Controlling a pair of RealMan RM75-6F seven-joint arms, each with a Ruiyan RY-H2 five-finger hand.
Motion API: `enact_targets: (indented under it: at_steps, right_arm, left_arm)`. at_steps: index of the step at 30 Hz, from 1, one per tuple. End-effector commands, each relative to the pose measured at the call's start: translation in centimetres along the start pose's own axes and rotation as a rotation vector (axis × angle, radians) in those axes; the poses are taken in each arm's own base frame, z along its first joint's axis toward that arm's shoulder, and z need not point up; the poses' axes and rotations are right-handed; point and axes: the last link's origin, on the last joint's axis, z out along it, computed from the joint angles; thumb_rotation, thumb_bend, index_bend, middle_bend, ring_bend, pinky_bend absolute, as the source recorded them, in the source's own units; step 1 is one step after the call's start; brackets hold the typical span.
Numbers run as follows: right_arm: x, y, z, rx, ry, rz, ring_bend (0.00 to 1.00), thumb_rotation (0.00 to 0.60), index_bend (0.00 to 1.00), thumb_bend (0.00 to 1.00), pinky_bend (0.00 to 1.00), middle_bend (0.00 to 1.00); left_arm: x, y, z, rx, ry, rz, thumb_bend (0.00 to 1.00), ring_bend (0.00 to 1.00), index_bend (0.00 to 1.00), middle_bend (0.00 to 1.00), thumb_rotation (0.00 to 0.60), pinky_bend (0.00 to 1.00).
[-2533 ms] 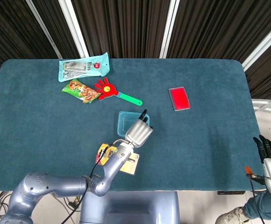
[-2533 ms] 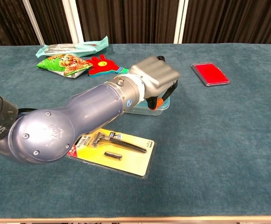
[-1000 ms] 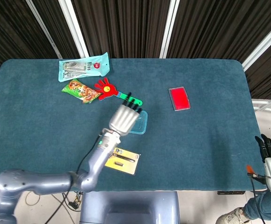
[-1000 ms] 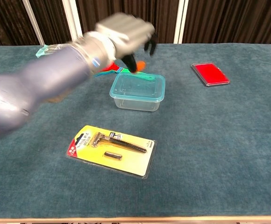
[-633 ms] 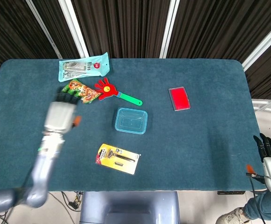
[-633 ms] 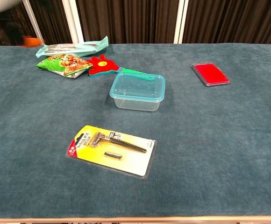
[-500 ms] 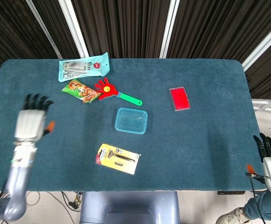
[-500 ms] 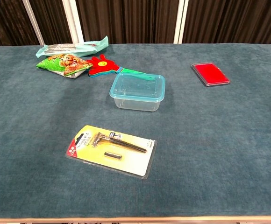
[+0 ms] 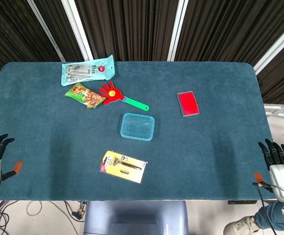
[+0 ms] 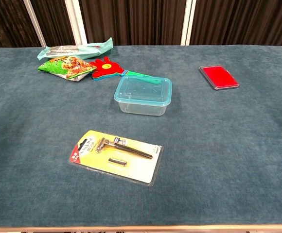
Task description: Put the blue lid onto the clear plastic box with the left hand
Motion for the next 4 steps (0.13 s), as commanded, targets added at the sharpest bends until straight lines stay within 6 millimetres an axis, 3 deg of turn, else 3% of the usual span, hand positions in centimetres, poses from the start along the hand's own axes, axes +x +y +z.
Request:
enact_targets:
  at_steps: [1,4]
  right_arm:
    - [0.02,-0.03,-0.08,0.003,-0.002,-0.009,0.0,0.6,0.0,0.34,0.0,0.01]
    - [0.1,-0.21,-0.07,0.005,0.002,-0.004,0.0,0.6,0.0,0.34,0.0,0.01]
  left_arm:
    - [0.58,-0.78,-0.29,0.003,0.005,-0.025,0.25,0.05,0.22,0.11,0.6,0.04]
    - [0.67,-1.31,0.13,0.023,-0.004,-0.017,0.25,0.05,0.22,0.11,0.6,0.04]
